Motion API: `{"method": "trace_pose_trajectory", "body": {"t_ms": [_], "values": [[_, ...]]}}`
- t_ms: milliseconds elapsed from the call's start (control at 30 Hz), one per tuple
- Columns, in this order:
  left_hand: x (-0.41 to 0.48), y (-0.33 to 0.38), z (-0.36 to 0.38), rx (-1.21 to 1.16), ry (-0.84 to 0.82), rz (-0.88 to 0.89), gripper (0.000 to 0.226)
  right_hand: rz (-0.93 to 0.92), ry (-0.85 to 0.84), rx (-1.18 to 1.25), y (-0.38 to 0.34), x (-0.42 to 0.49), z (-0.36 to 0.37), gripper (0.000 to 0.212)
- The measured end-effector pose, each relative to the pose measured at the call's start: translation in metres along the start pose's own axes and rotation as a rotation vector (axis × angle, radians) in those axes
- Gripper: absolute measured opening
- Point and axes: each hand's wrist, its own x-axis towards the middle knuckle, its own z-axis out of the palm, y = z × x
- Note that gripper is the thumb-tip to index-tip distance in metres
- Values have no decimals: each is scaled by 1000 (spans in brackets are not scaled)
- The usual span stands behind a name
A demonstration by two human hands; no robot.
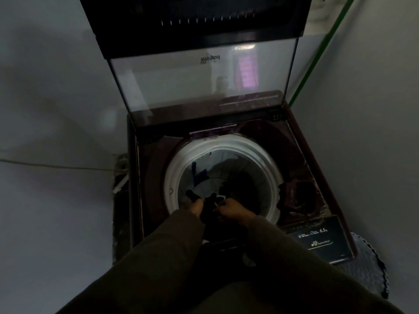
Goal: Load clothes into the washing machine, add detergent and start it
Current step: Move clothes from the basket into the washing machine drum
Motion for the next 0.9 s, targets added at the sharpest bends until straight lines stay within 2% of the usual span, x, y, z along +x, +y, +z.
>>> {"method": "trace_pose_trajectory", "body": {"t_ms": [67,167,267,333,533,667,767,900], "values": [[-61,22,5,-2,-10,35,45,-42,39,-54,-1,-5,-4,13],[-105,39,14,79,26,166,27,-131,68,-161,1,-13,-13,9],[-125,45,24,254,106,439,29,-187,126,-250,3,-32,-23,30],[-138,45,33,327,100,618,23,-228,203,-284,9,-41,-30,33],[-177,44,67,636,122,1042,28,-399,383,-315,29,-74,-57,39],[-210,46,100,834,114,1222,30,-460,567,-296,48,-107,-77,33],[-236,45,134,892,43,1309,31,-471,741,-277,75,-128,-96,30],[-263,29,187,956,-73,1406,32,-444,964,-259,126,-155,-122,40]]}}
